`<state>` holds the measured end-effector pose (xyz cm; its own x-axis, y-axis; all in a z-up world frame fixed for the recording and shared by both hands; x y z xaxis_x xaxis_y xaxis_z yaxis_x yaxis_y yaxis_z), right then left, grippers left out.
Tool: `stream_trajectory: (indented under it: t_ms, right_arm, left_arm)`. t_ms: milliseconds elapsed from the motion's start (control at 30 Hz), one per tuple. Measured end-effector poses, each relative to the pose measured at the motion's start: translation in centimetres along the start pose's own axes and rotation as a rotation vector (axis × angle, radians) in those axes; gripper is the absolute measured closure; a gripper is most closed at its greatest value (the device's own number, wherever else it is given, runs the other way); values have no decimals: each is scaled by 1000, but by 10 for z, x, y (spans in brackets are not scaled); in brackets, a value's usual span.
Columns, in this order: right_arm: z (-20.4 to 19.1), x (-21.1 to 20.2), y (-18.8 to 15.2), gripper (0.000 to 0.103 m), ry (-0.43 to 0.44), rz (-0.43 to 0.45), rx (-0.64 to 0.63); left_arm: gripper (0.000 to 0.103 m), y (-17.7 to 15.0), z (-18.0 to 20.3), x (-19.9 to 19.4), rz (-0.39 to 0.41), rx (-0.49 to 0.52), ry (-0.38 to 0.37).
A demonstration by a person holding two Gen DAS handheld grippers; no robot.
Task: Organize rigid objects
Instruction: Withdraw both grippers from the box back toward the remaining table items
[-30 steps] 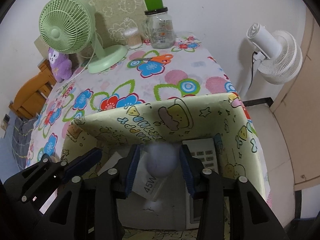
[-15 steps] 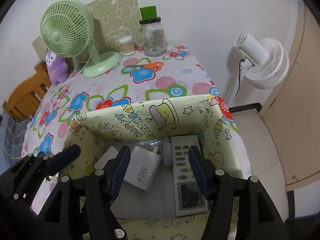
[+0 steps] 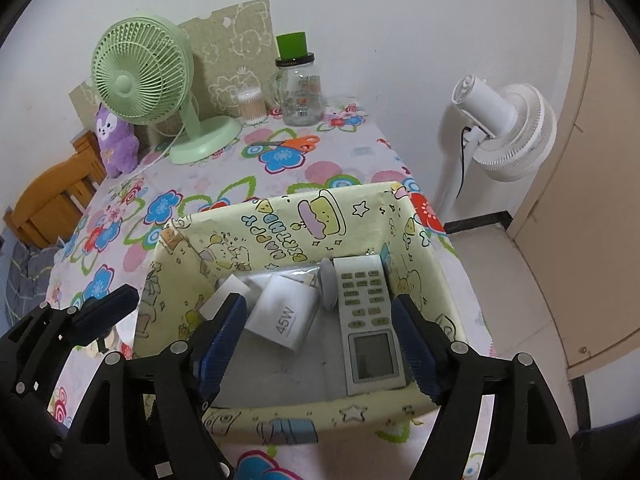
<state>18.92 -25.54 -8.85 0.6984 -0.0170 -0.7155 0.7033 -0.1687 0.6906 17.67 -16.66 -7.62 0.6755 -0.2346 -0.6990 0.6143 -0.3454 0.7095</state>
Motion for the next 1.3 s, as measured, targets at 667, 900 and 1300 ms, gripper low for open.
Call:
stream_trajectory:
  t_ms: [667, 900, 1300]
  right_arm:
    - [-22, -44, -22, 20, -1, 52, -26]
    - [-34, -60, -31, 17, 7, 72, -39]
    - [-60, -82, -45, 9, 21, 131, -103]
  left_arm:
    - [22, -25, -15, -44, 55, -21, 8]
    - [20, -34, -24, -62, 73, -28, 8]
    - [9, -55, -36, -86, 104, -31, 23]
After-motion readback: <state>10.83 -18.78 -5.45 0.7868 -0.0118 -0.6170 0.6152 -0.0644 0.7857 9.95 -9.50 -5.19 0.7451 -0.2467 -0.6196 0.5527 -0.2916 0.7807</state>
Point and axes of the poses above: each gripper's, at about its wrist camera, not at the fingertips, and x roughly the way its jaws point, z to its right, y to its top, the point moved 4 cm from there along x, roughly the way its jaws point, and after that the axes turned 5 degrees about z, right-handed, at the moved point
